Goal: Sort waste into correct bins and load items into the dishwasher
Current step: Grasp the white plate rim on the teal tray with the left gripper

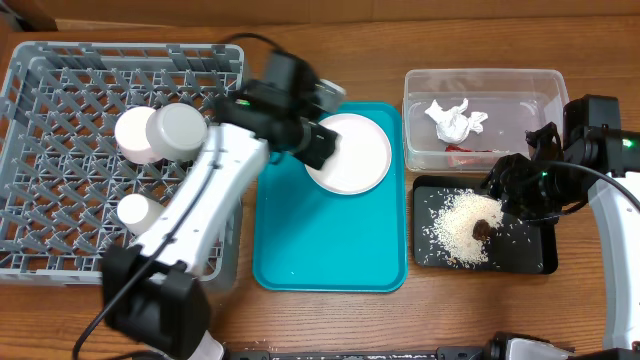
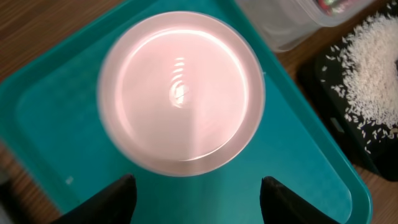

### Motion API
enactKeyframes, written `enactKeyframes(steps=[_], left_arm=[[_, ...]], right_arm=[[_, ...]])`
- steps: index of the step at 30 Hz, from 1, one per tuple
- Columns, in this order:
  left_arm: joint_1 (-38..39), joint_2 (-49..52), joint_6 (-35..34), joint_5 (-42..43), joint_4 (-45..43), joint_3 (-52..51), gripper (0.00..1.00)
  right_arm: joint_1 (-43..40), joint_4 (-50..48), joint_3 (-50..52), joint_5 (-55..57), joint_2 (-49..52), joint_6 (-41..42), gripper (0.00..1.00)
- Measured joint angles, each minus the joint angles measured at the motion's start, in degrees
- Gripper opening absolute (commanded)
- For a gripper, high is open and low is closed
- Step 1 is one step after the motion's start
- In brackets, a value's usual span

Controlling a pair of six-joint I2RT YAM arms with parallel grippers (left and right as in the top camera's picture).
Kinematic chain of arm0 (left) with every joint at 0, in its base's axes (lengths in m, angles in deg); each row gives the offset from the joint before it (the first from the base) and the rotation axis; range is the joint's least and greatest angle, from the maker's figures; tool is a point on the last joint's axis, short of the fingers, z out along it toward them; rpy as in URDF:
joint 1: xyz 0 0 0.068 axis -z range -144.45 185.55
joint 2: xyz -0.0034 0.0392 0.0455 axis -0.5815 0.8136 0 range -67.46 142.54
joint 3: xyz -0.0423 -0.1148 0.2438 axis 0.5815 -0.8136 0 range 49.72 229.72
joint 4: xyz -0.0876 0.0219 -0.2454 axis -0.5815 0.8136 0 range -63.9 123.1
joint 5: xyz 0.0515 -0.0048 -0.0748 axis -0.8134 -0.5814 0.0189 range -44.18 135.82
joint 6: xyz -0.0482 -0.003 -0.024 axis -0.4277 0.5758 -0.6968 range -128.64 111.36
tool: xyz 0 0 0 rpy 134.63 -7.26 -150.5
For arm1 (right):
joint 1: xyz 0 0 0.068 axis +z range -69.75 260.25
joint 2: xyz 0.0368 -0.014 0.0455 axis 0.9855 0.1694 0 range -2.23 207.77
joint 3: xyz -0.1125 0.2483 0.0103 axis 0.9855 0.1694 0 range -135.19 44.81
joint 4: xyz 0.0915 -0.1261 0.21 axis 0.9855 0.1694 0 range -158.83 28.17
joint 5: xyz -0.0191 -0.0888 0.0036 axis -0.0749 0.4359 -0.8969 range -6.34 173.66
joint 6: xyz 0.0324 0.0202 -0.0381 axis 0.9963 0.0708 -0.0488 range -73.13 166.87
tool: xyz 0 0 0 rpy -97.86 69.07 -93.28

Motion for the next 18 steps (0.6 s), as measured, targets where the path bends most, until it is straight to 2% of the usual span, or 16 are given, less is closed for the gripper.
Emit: enactKeyframes(steps=[5, 9, 13, 14, 16, 17, 18], left_arm=[[8.09, 7.58, 3.23, -4.96, -2.58, -0.04, 0.67], [11.02, 14.75, 4.42, -8.79, -2.69, -0.22, 0.56], [11.34, 19.37, 4.48, -10.88, -0.76, -0.9, 0.51], [11.34, 19.74, 4.46, -11.34, -0.35, -0.96, 0.47], [11.34, 19.69, 4.2, -12.04, -0.35, -0.96, 0.25], [11.34, 19.69, 4.04, -12.5, -0.28, -0.96, 0.08], [11.34, 19.69, 4.31, -12.63, -0.24, -0.94, 0.04]], right_arm=[[0.0, -0.04, 0.0, 0.0, 0.02, -0.02, 0.59], [0.0, -0.02, 0.0, -0.02, 0.0, 0.0, 0.59], [0.0, -0.04, 0.0, -0.02, 0.02, 0.0, 0.59], [0.0, -0.02, 0.0, -0.02, 0.02, 0.0, 0.59], [0.0, 0.0, 0.0, -0.02, 0.02, 0.0, 0.59], [0.0, 0.0, 0.0, -0.02, 0.02, 0.0, 0.59], [0.0, 0.0, 0.0, -0.02, 0.0, 0.0, 0.59]])
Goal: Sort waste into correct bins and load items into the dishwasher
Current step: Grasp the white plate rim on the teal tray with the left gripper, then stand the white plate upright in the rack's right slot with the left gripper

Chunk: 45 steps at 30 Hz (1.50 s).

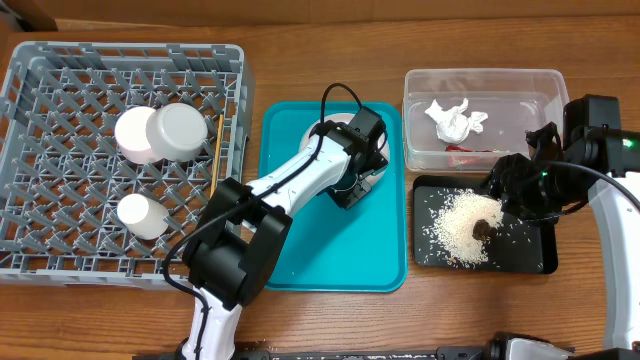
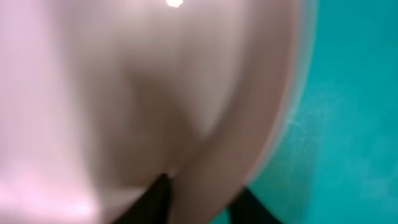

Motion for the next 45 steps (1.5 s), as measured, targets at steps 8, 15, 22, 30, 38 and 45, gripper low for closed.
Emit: enactKeyframes(steps=[8, 15, 22, 30, 38, 45], left_arm=[[-0.17, -0.02, -2.29, -2.86, 7.54, 7.39, 0.04], [-3.34, -1.22, -6.62, -3.08, 13.46, 22.75, 0.04], [-14.38, -10.01, -10.71, 4.66, 13.86, 28.26, 0.04], [-32.24, -12.22, -8.61, 28.7, 18.23, 29.03, 0.05], [-41.09, -7.3, -4.07, 46.56, 24.44, 28.98, 0.04], [-43.63, -2.34, -2.78, 50.62, 26.99, 28.89, 0.8]], right_arm=[[0.0, -0.04, 0.0, 0.0, 0.0, 0.04, 0.59], [0.0, -0.02, 0.0, 0.02, 0.02, -0.02, 0.59], [0.0, 0.02, 0.0, 0.02, 0.0, -0.02, 0.59], [0.0, 0.24, 0.0, 0.02, 0.0, 0.04, 0.59], [0.0, 0.28, 0.0, 0.0, 0.02, 0.0, 0.59], [0.0, 0.31, 0.0, 0.0, 0.02, 0.0, 0.61]])
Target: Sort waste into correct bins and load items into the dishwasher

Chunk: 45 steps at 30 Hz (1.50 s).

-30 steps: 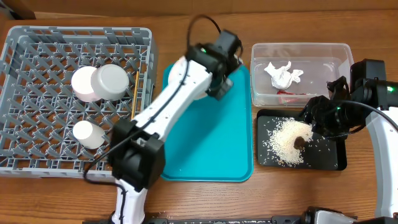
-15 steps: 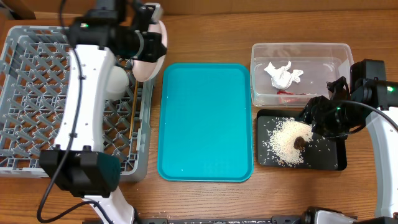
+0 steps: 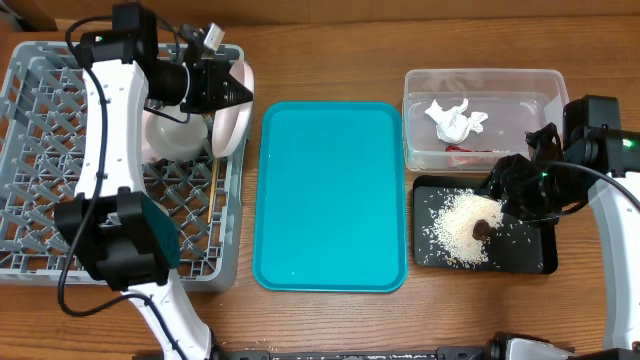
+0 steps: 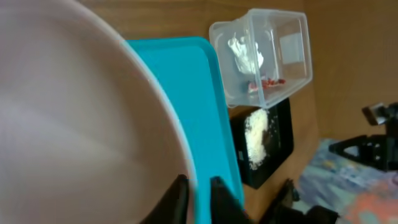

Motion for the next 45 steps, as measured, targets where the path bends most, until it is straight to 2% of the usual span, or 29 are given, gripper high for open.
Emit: enactKeyframes(steps=[2, 3, 4, 8, 12, 16, 19, 23, 25, 30, 33, 36, 39, 43, 45], left_arm=[[-0.76, 0.35, 0.02, 0.39, 0.48, -0.09, 0.9], [-1.2, 0.35, 0.02, 0.48, 0.9, -0.09, 0.98], [-1.75, 0.35, 0.0, 0.74, 1.33, -0.09, 1.0], [-3.26, 0.33, -0.02, 0.79, 2.32, -0.09, 1.0], [-3.13, -0.7, -0.04, -3.41, 2.29, -0.09, 1.0], [-0.63, -5.7, -3.13, -15.12, 1.73, -0.28, 1.0], [2.69, -10.75, -8.72, -27.56, 2.21, -0.31, 1.0], [6.97, -14.32, -14.88, -40.87, 7.45, -0.11, 1.0], [7.8, -14.29, -16.55, -44.39, 10.43, -0.11, 1.0], [7.96, -13.77, -18.82, -50.23, 17.64, -0.17, 1.0], [7.96, -13.94, -19.8, -52.09, 18.29, -1.27, 1.0], [8.02, -15.34, -20.35, -52.72, 17.94, -6.25, 1.0], [8.11, -20.79, -21.27, -53.2, 14.1, -16.15, 1.0], [8.11, -35.21, -21.62, -53.18, 2.62, -30.91, 1.0], [8.11, -45.53, -21.79, -53.13, -4.39, -38.32, 1.0]], right_arm=[[0.0, 0.0, 0.0, 0.0, 0.0, 0.04, 0.65], [0.0, -0.07, 0.0, 0.0, 0.0, -0.09, 0.68], [0.0, -0.24, 0.0, 0.02, 0.0, -0.2, 0.71], [0.0, -2.1, 0.0, 0.02, 0.0, -0.98, 0.76], [0.0, -5.4, 0.0, -0.22, -0.02, -2.27, 0.77], [0.63, -11.98, 0.0, -0.66, 0.0, -4.24, 0.79], [2.6, -17.84, 0.0, -0.42, 0.0, -5.64, 0.84], [8.52, -24.3, 0.0, 2.78, 0.0, -6.64, 0.93], [11.15, -24.96, 0.0, 4.31, 0.0, -6.84, 1.0], [12.87, -19.19, -0.02, 8.02, 0.11, -7.37, 1.0], [12.81, -16.26, -0.02, 9.84, 0.09, -7.28, 1.0], [12.81, -14.82, 0.07, 11.78, -0.68, -6.49, 1.0], [12.81, -15.98, 1.51, 13.35, -5.4, -5.75, 1.0], [12.81, -21.2, 7.54, 14.32, -17.75, -5.33, 1.0], [12.81, -23.58, 12.04, 14.78, -26.4, -4.63, 1.0]])
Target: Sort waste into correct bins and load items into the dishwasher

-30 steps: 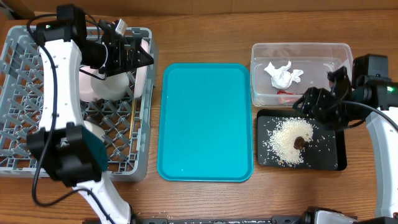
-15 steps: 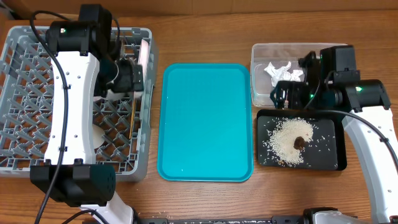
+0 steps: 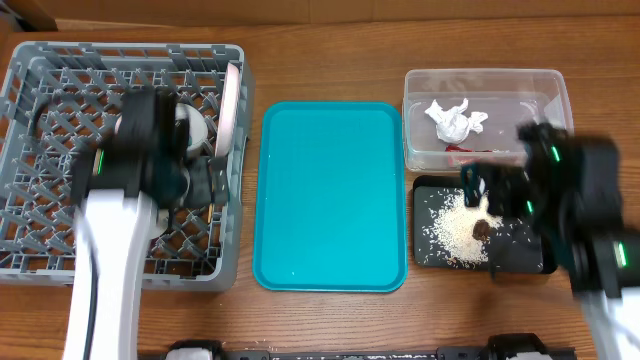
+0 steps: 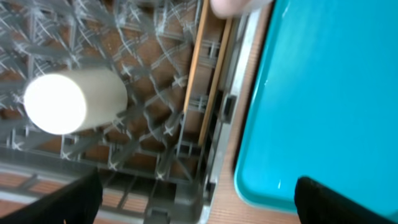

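The white plate (image 3: 232, 105) stands on edge in the right side of the grey dishwasher rack (image 3: 60, 255); its rim (image 4: 239, 5) just shows at the top of the left wrist view. My left gripper (image 4: 199, 208) hangs open and empty over the rack's near right edge, with a blurred arm (image 3: 140, 165). Below it are a white cup (image 4: 71, 102) and wooden chopsticks (image 4: 198, 68). The teal tray (image 3: 335, 195) is bare. My right arm (image 3: 565, 200) is blurred over the black tray of rice (image 3: 455, 232); its jaws cannot be made out.
A clear bin (image 3: 415, 110) at the back right holds crumpled white paper (image 3: 455, 120) and something red. A brown lump (image 3: 483, 228) lies in the rice. A white bowl (image 3: 195, 128) sits in the rack, partly under my left arm.
The plate was in my left gripper at the rack's right side; now it stands in the rack and the gripper is open and nearer the front. The right arm has shifted and is blurred.
My left gripper was open above the white plate on the teal tray. Then its fingers were at the plate's rim. Then it held the plate on edge over the rack. Now the plate stands in the rack and the tray is bare.
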### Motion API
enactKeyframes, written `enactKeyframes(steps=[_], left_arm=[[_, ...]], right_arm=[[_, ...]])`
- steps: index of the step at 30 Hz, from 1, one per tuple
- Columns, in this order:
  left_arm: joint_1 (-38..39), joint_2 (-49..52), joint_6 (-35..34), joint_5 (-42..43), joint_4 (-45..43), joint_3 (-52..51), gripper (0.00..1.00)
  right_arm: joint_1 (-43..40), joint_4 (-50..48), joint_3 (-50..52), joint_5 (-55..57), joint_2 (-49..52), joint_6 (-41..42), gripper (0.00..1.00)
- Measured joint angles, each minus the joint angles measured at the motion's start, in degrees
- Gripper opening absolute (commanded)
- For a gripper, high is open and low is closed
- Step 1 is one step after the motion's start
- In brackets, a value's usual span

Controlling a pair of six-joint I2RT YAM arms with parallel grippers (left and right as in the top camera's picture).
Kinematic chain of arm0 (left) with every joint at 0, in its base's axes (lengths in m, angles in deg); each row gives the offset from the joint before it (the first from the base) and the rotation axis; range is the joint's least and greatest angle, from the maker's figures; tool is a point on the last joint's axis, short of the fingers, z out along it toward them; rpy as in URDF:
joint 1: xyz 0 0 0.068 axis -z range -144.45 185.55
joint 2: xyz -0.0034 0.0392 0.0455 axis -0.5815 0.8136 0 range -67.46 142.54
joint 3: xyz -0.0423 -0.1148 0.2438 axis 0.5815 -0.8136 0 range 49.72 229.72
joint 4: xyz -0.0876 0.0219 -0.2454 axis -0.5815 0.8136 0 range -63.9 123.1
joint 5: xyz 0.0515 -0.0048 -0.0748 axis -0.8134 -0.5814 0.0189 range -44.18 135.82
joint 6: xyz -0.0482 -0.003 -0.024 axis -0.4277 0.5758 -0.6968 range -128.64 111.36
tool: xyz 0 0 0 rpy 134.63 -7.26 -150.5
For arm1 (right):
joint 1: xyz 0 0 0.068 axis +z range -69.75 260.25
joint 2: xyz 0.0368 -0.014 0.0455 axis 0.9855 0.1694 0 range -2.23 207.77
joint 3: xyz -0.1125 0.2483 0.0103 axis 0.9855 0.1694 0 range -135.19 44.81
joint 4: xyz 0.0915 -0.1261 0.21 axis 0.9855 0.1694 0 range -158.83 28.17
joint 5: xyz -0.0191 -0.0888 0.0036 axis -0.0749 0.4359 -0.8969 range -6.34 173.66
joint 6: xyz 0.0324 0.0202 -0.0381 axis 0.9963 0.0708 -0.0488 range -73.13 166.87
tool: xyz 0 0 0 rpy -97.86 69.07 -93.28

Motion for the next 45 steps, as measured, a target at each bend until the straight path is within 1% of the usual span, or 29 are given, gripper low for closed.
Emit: enactKeyframes(steps=[1, 2, 5, 8, 11, 16, 23, 31, 34, 37, 40, 45], left_arm=[[0.0, -4.13, 0.02, 0.02, -2.58, -2.84, 1.0], [0.0, -10.67, -0.02, 0.04, -6.12, -6.82, 1.0], [0.0, -23.39, -0.24, 0.07, -12.44, -14.58, 1.0], [0.0, -34.23, -0.76, 0.07, -14.82, -20.61, 1.0], [0.0, -40.79, -0.9, 0.07, -14.45, -22.84, 1.0], [0.0, -44.81, -1.07, 0.04, -10.21, -23.08, 1.0], [0.0, -44.94, -1.09, 0.04, -4.46, -23.43, 1.0], [0.0, -44.94, -1.09, 0.04, -3.19, -23.5, 1.0], [0.0, -44.94, -1.09, 0.04, -3.17, -23.5, 1.0], [0.0, -44.94, -1.09, 0.07, -3.15, -23.52, 1.0], [0.0, -44.96, -1.09, 0.04, -3.1, -23.63, 1.0], [0.0, -44.96, -1.09, 0.04, -3.17, -23.71, 1.0]], right_arm=[[0.0, -0.35, 1.73, 0.33, -3.23, 0.22, 1.0], [0.0, -0.35, 3.76, 0.92, -7.67, 0.44, 1.0], [0.0, 0.68, 6.16, 2.1, -13.92, 0.72, 1.0], [0.0, 4.04, 6.75, 2.86, -17.84, 1.01, 1.0], [0.0, 6.84, 6.78, 3.23, -19.3, 1.16, 1.0], [0.0, 8.37, 7.13, 3.43, -19.23, 1.27, 1.0], [0.0, 8.33, 7.15, 3.48, -19.23, 1.25, 1.0], [0.0, 8.28, 7.54, 5.22, -20.22, 0.63, 1.0], [0.02, 4.46, 9.44, 5.57, -23.78, 0.22, 1.0], [0.04, -4.85, 14.27, 5.7, -30.8, -0.02, 1.0], [0.07, -15.19, 22.12, 5.79, -38.64, -0.13, 1.0], [0.07, -35.69, 38.18, 5.25, -47.69, -0.11, 1.0]])
